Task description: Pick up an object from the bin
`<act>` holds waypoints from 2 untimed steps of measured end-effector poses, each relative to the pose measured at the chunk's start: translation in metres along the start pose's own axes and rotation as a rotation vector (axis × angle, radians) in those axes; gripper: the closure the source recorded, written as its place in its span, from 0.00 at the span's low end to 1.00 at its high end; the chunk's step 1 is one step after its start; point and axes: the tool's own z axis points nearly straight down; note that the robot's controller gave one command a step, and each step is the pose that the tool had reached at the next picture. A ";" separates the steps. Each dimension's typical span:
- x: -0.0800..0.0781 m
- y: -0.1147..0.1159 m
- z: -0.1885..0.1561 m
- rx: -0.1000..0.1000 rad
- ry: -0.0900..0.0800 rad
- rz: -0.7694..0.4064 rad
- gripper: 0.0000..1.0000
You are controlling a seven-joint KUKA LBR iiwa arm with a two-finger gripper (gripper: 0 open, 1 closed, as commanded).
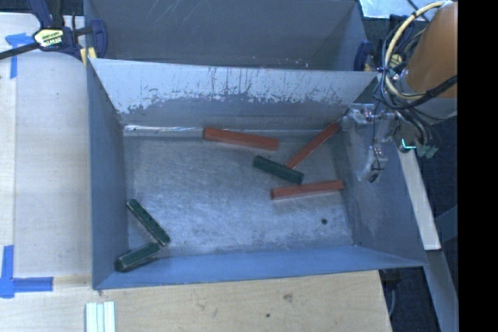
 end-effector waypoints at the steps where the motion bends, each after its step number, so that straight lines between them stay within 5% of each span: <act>1: 0.040 0.052 0.108 -0.002 0.000 0.002 0.00; 2: 0.037 0.050 0.103 0.002 -0.009 0.003 1.00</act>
Offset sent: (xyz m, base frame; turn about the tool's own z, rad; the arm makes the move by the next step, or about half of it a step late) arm -0.0383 0.0504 -0.1042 0.0036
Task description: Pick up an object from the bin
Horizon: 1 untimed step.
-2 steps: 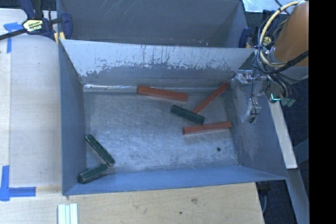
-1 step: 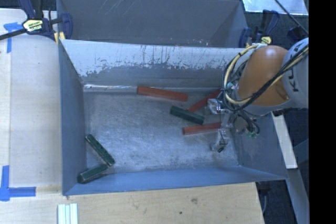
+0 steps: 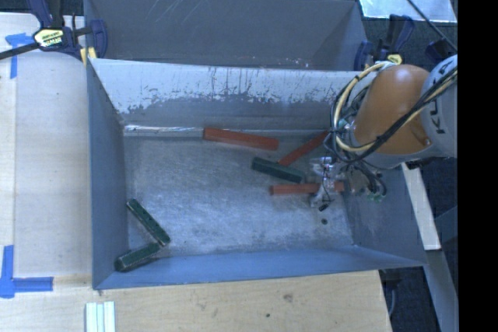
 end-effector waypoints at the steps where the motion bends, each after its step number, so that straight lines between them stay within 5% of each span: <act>1: -0.008 -0.004 0.000 -0.001 -0.002 0.075 1.00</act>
Offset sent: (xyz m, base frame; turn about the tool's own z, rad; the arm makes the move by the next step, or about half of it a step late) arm 0.0070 -0.0042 -0.0010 0.0753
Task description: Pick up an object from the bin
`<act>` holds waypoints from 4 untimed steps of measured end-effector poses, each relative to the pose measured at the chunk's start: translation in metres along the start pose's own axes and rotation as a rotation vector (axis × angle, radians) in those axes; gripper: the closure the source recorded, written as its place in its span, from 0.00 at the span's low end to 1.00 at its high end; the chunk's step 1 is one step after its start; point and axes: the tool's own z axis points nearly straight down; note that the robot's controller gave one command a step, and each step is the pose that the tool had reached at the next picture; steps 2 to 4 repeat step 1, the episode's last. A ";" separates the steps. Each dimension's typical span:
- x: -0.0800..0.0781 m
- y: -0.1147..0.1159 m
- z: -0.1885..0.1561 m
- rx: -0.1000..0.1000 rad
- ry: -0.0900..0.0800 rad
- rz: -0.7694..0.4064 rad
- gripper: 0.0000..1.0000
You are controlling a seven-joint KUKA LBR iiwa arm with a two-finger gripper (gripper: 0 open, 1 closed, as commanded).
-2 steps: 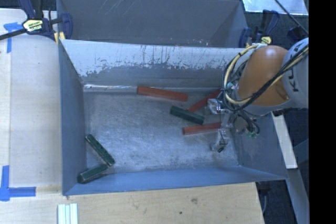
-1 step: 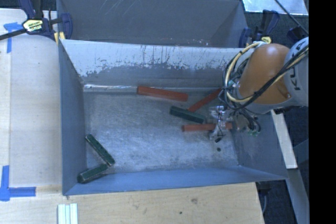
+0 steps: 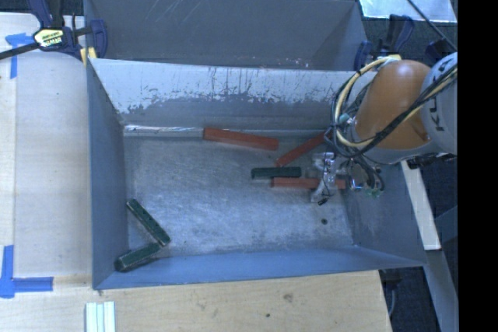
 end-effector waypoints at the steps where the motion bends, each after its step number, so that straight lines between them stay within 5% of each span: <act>1: -0.014 0.012 -0.141 0.001 -0.006 0.035 1.00; 4: -0.014 0.012 -0.141 0.001 -0.006 0.035 1.00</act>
Offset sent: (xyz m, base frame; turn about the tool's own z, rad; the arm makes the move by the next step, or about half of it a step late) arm 0.0107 0.0114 0.1359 0.0363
